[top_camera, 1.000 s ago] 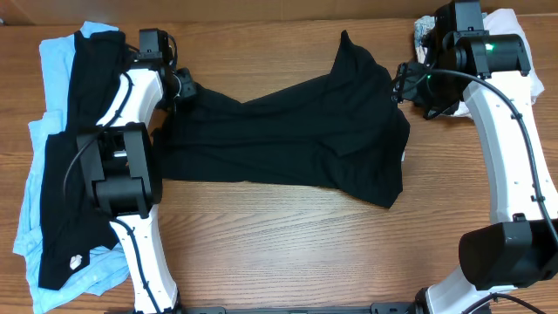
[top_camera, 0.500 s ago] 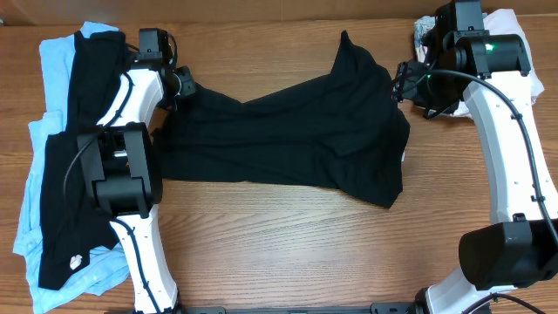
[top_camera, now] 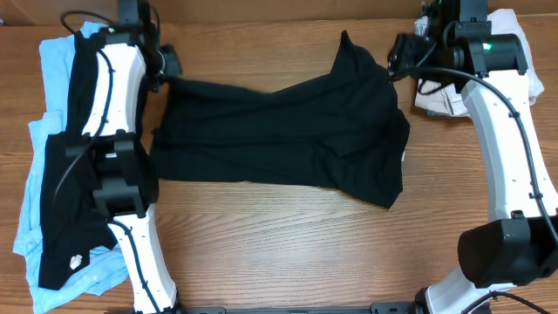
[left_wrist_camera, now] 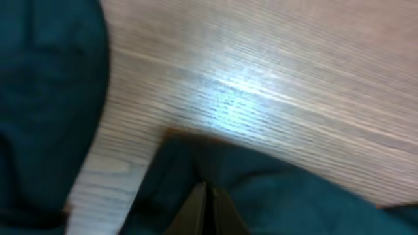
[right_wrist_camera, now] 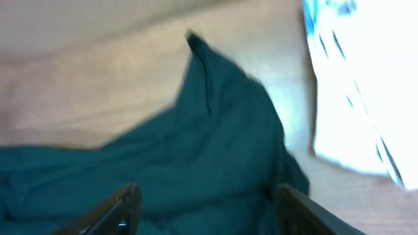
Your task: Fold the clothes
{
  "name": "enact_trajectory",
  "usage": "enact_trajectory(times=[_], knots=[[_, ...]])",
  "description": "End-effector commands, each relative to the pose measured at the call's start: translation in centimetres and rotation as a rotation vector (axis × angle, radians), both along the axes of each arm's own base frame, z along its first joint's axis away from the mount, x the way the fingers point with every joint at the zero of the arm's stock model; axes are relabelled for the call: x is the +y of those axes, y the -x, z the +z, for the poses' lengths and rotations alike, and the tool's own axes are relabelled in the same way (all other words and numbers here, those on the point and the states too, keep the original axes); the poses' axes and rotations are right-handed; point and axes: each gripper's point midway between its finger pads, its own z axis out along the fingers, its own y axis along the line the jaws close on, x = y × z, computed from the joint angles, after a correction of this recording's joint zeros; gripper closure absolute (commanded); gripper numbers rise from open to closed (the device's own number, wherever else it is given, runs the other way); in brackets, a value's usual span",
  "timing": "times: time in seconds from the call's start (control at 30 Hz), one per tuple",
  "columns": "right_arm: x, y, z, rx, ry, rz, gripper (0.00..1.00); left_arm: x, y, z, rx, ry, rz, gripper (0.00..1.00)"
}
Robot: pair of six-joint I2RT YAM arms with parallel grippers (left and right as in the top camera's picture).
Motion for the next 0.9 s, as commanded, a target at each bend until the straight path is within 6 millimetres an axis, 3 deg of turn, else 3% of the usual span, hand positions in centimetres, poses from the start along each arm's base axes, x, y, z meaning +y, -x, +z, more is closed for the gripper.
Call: enact_trajectory(times=[0.0,0.13,0.3,0.43,0.53,0.67,0.87], knots=[[2.3,-1.9,-1.5,-0.018,-0.011,0.051,0.31,0.2,-0.6,3.2,-0.059,-0.017,-0.023,0.96],[4.3,-5.3,-3.9,-0.068,-0.016,0.081,0.29,0.0,-0.4,3.4,-0.052,-0.015,-0.026,0.96],[5.6,-9.7,-9.2,-0.103,-0.023,0.09,0.26,-0.6,0.0,3.2,-0.036,-0.014,-0.037,0.96],[5.6,-11.6,-13.3,-0.096,-0.029,0.053,0.26,-0.7,0.5,2.9,-0.01,-0.013,-0.038,0.96],[5.4,-11.5,-16.4,-0.035,-0.033,0.023,0.29,-0.5,0.7,2.9,-0.002,-0.02,-0.036,0.96],[5.2,-9.9,-19.3,0.077,-0.041,-0.002,0.31,0.2,0.9,2.7,0.01,-0.056,-0.02,0.96],[5.2,-8.5,-20.2,0.152,-0.064,-0.036,0.35,0.3,1.1,2.7,0.017,-0.061,-0.018,0.96]])
